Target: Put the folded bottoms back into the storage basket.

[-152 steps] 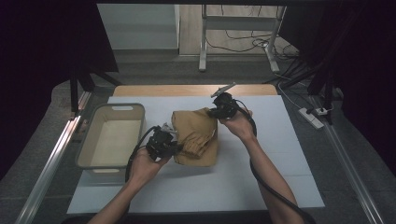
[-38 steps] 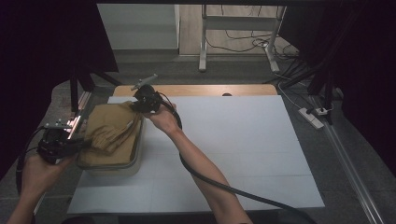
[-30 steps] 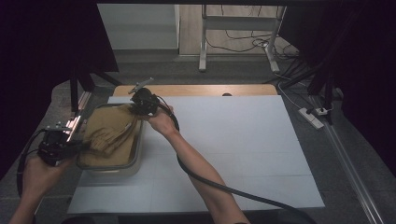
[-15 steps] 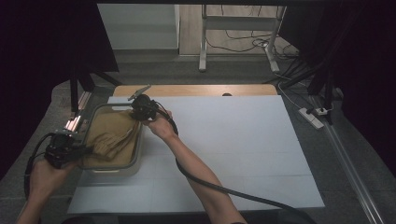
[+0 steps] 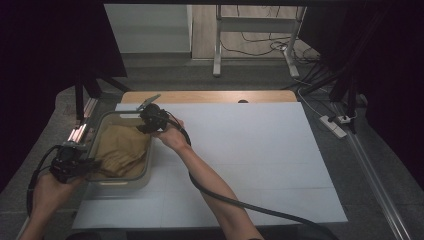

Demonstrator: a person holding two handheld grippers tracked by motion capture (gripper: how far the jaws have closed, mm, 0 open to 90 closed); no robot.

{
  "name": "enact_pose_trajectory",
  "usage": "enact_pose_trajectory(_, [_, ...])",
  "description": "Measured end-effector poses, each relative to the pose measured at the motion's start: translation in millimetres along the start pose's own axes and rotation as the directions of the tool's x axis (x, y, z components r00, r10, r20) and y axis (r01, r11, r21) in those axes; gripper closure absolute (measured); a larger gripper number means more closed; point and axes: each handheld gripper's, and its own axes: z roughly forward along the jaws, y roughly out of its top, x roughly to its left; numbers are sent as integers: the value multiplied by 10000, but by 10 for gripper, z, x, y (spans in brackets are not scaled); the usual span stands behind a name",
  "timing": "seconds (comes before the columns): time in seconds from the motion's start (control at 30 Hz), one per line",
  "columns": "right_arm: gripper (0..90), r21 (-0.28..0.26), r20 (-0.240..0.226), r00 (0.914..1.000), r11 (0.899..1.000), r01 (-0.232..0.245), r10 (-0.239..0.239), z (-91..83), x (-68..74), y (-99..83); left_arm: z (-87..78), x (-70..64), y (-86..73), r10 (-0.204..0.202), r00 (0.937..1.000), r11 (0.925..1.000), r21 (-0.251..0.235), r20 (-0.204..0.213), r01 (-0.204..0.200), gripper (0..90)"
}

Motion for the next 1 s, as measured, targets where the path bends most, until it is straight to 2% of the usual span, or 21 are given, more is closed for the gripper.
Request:
enact_pose_trajectory(0.07, [540, -63, 43, 9999, 9999, -115, 115, -25, 0, 20, -18, -4, 3, -41, 9999, 9999, -129, 105, 42, 666])
enact_pose_trajectory(0.17, [519, -110, 154, 9999, 9999, 9, -7, -53, 11, 40, -42, -26, 10, 32, 9999, 9998, -211, 160, -28, 632])
enact_pose_trajectory(0.3, [467, -242, 98, 9999, 9997, 98, -96, -83, 29, 49, -67, -59, 16, -44, 9987, 9988, -491, 504, 69, 558])
enact_pose_trajectory(0.4, [420, -266, 10, 10000, 9996, 3, -2, -113, 39, 52, -73, -88, 16, -42, 9960, 9968, -787, 888, 112, 451])
enact_pose_trajectory(0.53, [350, -228, -75, 9996, 9994, -256, 255, -158, 31, 54, -92, -139, 13, 122, 9919, 9915, -1297, 1268, 44, 307])
enact_pose_trajectory(0.6, [278, -252, -45, 9994, 9990, -356, 355, -191, 38, 53, -107, -164, 7, 268, 9887, 9864, -1642, 1475, -22, 251])
enact_pose_trajectory(0.73, [180, -119, -114, 9990, 9990, -435, 433, -244, 48, 44, -143, -220, 4, 260, 9808, 9782, -2071, 1932, 149, 162])
enact_pose_trajectory(0.87, [117, -144, -275, 9977, 9979, -626, 622, -300, 67, 27, -173, -324, 8, 395, 9815, 9759, -2182, 1874, 23, 84])
enact_pose_trajectory(1.0, [90, -136, -382, 9970, 9976, -679, 674, -360, 92, 10, -193, -423, 9, 457, 9789, 9760, -2177, 1990, -13, 60])
